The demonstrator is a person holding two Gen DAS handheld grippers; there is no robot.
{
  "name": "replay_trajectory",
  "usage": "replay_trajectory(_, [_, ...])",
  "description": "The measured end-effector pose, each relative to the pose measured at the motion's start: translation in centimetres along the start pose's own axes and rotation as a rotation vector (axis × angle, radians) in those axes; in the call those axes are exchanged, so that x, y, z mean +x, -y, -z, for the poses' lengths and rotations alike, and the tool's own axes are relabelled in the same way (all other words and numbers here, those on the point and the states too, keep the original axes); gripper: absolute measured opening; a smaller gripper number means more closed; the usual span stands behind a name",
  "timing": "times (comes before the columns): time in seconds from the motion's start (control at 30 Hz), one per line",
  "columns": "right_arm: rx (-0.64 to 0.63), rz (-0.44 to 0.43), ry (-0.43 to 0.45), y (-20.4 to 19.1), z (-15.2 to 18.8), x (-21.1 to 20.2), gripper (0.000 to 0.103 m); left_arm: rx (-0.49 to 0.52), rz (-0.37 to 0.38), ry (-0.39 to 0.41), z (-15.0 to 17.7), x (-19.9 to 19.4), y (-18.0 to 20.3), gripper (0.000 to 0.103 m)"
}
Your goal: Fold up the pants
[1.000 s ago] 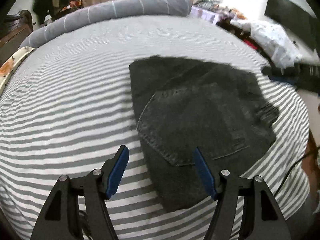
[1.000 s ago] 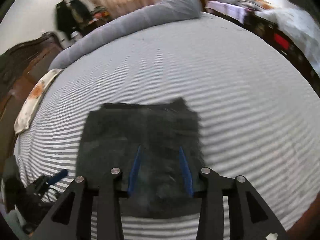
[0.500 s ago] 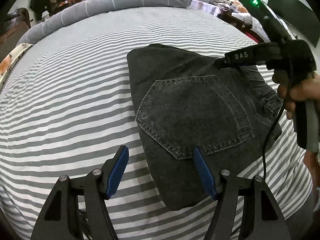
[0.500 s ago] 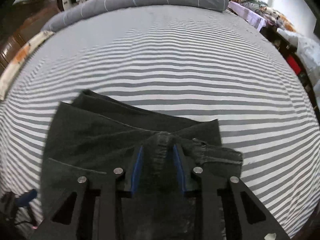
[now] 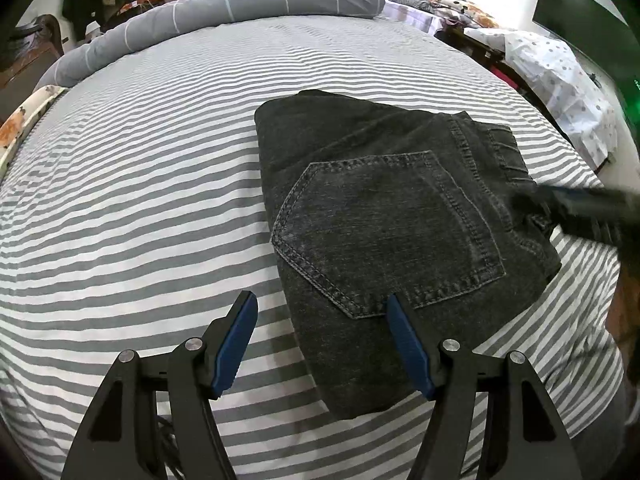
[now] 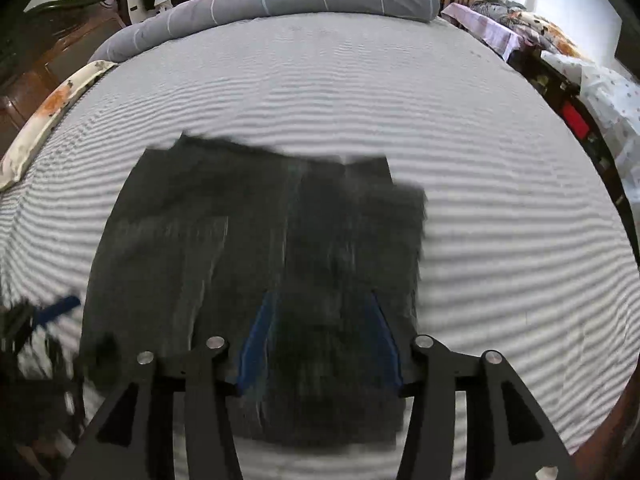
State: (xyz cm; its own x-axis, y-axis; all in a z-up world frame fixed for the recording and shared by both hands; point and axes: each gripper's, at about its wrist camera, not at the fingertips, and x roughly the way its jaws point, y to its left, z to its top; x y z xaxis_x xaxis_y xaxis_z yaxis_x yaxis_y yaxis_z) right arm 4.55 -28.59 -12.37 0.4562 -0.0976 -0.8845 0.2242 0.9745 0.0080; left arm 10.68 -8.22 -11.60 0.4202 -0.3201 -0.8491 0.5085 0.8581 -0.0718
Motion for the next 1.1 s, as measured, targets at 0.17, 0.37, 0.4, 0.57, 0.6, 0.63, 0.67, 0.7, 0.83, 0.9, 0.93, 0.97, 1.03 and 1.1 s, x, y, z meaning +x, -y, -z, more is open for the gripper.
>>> replay_trajectory(0.17, [-0.022, 0.046, 0.000, 0.2, 2.9, -1.3, 0.059, -0.019, 0.039, 0.036, -0.1, -1.1, -0.1, 0.068])
replay_trajectory(0.37, [0.124, -0.021, -0.034, 2.4, 4.4, 0.1, 0.062, 0.042, 0.091, 0.054, 0.2, -1.5, 1.4, 0.068])
replay_trajectory(0.4, [0.168, -0.046, -0.051, 3.0, 4.7, 0.7, 0.063, 0.063, 0.088, 0.039, 0.3, -1.2, 1.8, 0.068])
replay_trajectory(0.57, [0.222, -0.074, -0.059, 4.3, 6.0, 1.6, 0.063, 0.139, 0.059, -0.001, 0.8, -0.2, 3.1, 0.068])
replay_trajectory(0.6, [0.207, -0.075, -0.055, 4.1, 6.1, 1.4, 0.063, 0.141, 0.058, -0.008, 0.8, 0.1, 3.1, 0.068])
replay_trajectory(0.63, [0.191, -0.079, -0.059, 4.1, 6.2, 1.4, 0.063, 0.139, 0.060, -0.012, 0.9, 0.2, 3.0, 0.068])
replay_trajectory(0.67, [0.186, -0.088, -0.066, 4.3, 6.2, 1.5, 0.063, 0.138, 0.061, -0.015, 0.8, 0.3, 3.0, 0.068])
replay_trajectory(0.7, [0.191, -0.110, -0.064, 4.5, 6.3, 1.5, 0.064, 0.136, 0.061, -0.015, 0.9, 0.2, 3.0, 0.069])
replay_trajectory(0.83, [0.249, -0.224, -0.039, 6.6, 6.1, 0.5, 0.064, 0.105, 0.073, -0.015, 0.4, -0.4, 2.1, 0.070])
replay_trajectory(0.9, [0.315, -0.325, -0.009, 8.6, 5.7, -0.1, 0.064, 0.028, 0.106, -0.005, 0.1, -1.3, 0.2, 0.070])
replay_trajectory(0.93, [0.347, -0.380, 0.003, 9.6, 5.6, -0.3, 0.065, -0.022, 0.137, -0.007, -0.2, -1.6, -0.8, 0.070])
replay_trajectory(0.97, [0.370, -0.420, 0.005, 10.3, 5.5, -0.2, 0.065, -0.088, 0.183, -0.013, -0.5, -1.8, -2.1, 0.070])
replay_trajectory(1.03, [0.433, -0.520, -0.005, 12.1, 5.0, 0.6, 0.065, -0.221, 0.257, -0.040, -1.0, -1.6, -4.4, 0.070])
replay_trajectory(1.1, [0.479, -0.583, -0.003, 13.7, 4.3, 1.6, 0.065, -0.337, 0.314, -0.067, -1.3, -1.0, -6.2, 0.070])
